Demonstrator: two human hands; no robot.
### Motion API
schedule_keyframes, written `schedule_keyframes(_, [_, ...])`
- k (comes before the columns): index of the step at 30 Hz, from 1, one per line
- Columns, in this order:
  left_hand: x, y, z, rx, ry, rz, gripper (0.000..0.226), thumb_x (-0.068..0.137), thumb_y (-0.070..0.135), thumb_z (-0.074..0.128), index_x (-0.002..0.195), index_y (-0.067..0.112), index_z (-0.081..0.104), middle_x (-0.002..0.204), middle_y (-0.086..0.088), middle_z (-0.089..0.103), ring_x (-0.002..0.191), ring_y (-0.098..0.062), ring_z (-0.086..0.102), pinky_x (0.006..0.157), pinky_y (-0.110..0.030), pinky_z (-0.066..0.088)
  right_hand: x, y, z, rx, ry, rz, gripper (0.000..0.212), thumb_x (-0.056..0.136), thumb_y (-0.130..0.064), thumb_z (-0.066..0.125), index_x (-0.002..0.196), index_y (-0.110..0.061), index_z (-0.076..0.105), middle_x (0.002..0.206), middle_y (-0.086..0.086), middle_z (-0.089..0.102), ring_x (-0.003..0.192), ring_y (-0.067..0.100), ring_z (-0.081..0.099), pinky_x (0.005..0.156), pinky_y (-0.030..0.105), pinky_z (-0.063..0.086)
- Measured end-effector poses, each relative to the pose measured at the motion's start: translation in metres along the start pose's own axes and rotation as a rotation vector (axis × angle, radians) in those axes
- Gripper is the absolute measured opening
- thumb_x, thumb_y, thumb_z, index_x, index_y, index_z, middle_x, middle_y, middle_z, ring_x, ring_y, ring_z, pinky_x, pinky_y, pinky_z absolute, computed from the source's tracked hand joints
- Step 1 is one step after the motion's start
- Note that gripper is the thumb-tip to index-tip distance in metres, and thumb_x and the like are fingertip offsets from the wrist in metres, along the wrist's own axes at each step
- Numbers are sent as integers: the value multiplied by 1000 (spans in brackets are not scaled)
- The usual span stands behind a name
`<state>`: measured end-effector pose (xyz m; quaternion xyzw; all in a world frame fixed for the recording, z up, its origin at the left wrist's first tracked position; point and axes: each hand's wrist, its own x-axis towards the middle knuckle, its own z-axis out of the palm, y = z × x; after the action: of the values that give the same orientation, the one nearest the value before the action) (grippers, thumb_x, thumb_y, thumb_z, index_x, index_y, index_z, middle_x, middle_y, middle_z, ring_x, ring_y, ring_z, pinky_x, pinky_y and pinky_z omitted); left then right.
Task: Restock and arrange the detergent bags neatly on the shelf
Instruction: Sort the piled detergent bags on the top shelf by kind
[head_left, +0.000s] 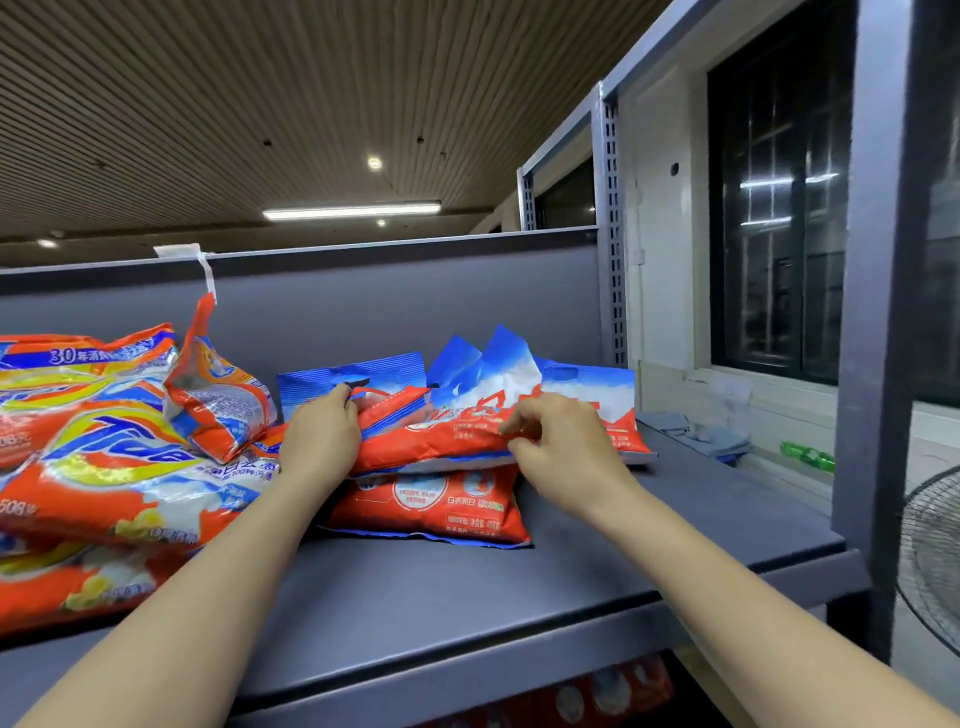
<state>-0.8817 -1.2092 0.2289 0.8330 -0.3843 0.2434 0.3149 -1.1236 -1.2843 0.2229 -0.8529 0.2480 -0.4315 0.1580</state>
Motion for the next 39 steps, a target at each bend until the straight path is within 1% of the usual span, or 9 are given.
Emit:
schedule_keyframes(5, [-17,19,-22,-161,265,81,21,96,8,36,89,0,54,94,-28,62,89,-44,56,73,-45,38,-24,10,-4,16,-87,67,21,78,-4,58,88,-17,72,90,0,67,86,15,57,72,23,39])
schedule_keyframes(8, [-36,38,-36,-210,354,205,25,95,8,37,96,-3,60,98,-25,64,91,-41,58,74,-42,38,-26,15,-6,84,-95,113,23,76,-2,62,76,-24,67,80,-4,62,82,14,57,67,23,40])
schedule_keyframes(14, [-87,32,-38,-156,300,428,50,91,27,32,132,9,55,124,-13,61,110,-31,59,88,-39,49,-32,16,-25,154,117,109,18,73,-2,62,74,-16,74,76,1,68,77,16,58,66,23,37])
schedule_keyframes(19, [-116,27,-44,35,375,800,40,90,15,47,125,2,60,127,-14,60,111,-31,59,96,-40,44,-36,31,-26,131,275,202,15,74,-8,58,66,-17,67,72,3,67,77,25,60,66,28,41])
schedule_keyframes(23, [-138,36,-47,168,303,963,33,85,33,60,108,11,71,111,-9,66,94,-27,60,79,-37,49,-35,35,-31,59,156,318,27,77,-31,47,59,-11,50,64,4,55,69,27,49,54,30,31])
schedule_keyframes(28, [-129,43,-48,-252,209,564,31,86,37,50,86,12,68,90,-2,61,86,-21,56,78,-33,42,-9,37,-32,182,36,445,44,80,-49,61,61,-17,37,64,4,39,69,25,41,52,31,27])
schedule_keyframes(31, [-104,29,-51,-199,314,172,28,86,29,52,100,7,62,103,-13,60,99,-32,51,88,-37,37,-1,40,-31,344,-59,540,41,78,-36,73,100,-8,53,89,5,55,81,23,55,65,29,41])
schedule_keyframes(33, [-89,20,-54,-225,192,-76,42,87,32,60,116,2,55,116,-19,57,111,-35,49,95,-40,37,3,41,-34,549,-115,632,42,77,-17,77,110,-2,57,85,7,65,63,16,62,55,27,50])
schedule_keyframes(39, [-72,21,-58,-667,-121,-232,68,83,31,67,140,12,34,129,-7,53,108,-22,56,91,-33,43,-9,32,-47,814,-199,694,23,76,13,60,75,-9,53,53,3,60,41,11,58,42,20,50])
